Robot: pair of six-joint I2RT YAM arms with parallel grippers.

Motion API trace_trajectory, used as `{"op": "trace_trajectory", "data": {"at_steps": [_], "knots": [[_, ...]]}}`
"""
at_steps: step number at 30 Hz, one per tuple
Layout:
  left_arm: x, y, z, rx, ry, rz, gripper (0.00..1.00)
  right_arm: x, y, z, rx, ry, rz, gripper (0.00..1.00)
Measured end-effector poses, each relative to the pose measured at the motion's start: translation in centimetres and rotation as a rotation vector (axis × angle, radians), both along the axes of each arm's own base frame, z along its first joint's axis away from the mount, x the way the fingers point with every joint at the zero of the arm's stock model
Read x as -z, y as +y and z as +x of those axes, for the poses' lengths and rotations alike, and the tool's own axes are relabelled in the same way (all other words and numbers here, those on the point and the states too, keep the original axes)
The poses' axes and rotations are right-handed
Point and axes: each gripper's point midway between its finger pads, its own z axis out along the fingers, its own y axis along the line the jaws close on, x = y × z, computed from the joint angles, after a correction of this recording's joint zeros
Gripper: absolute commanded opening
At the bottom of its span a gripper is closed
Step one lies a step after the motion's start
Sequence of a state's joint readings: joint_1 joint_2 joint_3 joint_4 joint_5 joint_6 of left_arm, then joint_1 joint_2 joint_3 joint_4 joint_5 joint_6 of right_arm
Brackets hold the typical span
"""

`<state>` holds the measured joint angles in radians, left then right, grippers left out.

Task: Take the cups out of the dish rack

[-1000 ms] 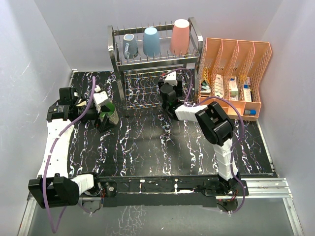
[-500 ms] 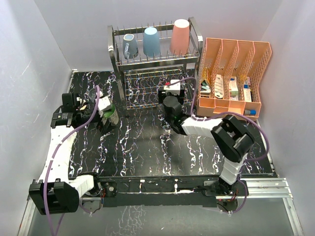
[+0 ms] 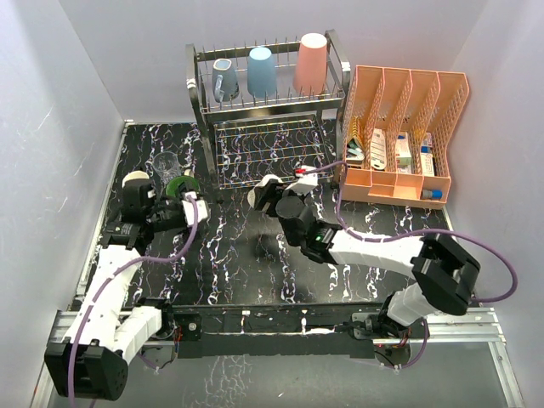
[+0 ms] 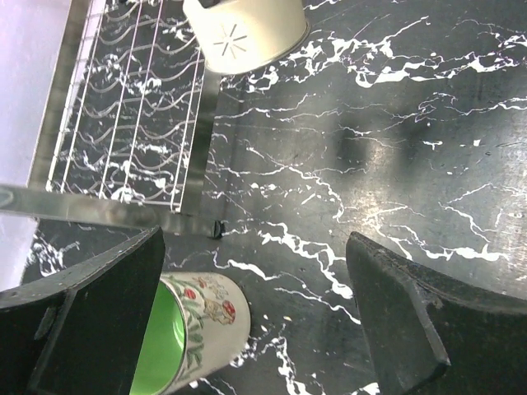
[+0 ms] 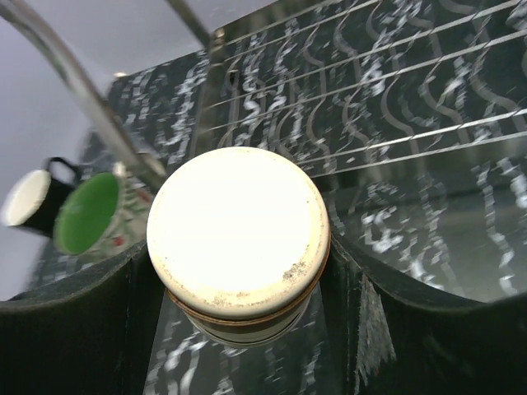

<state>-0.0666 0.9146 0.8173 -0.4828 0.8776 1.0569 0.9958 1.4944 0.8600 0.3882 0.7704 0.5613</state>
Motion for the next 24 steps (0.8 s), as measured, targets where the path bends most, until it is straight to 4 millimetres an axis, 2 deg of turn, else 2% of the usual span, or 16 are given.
{"op": "trace_trajectory", "data": {"at_steps": [5, 9, 15, 20, 24], "knots": [[0.8, -1.6, -0.5, 0.070, -0.102, 0.028, 0.89, -0.8, 2.0, -2.0, -0.087, 0.130, 0.259, 0.19], [0.7, -2.5, -0.6, 0.098, -0.167, 0.032, 0.86, -0.4, 4.1, -3.8, -0.173, 0.257, 0.411, 0.19], [-1.0, -3.2, 0.0, 0.108, -0.263, 0.020, 0.73, -0.7, 6.7, -6.3, -0.271, 0.438, 0.619, 0.17], [-1.2, -3.6, -0.1, 0.122, -0.274, 0.018, 0.66, -2.1, 8.4, -7.6, -0.326, 0.548, 0.800, 0.17], [-1.6, -3.9, -0.2, 0.127, -0.283, 0.010, 0.57, -2.6, 9.3, -8.4, -0.363, 0.620, 0.930, 0.17]]}}
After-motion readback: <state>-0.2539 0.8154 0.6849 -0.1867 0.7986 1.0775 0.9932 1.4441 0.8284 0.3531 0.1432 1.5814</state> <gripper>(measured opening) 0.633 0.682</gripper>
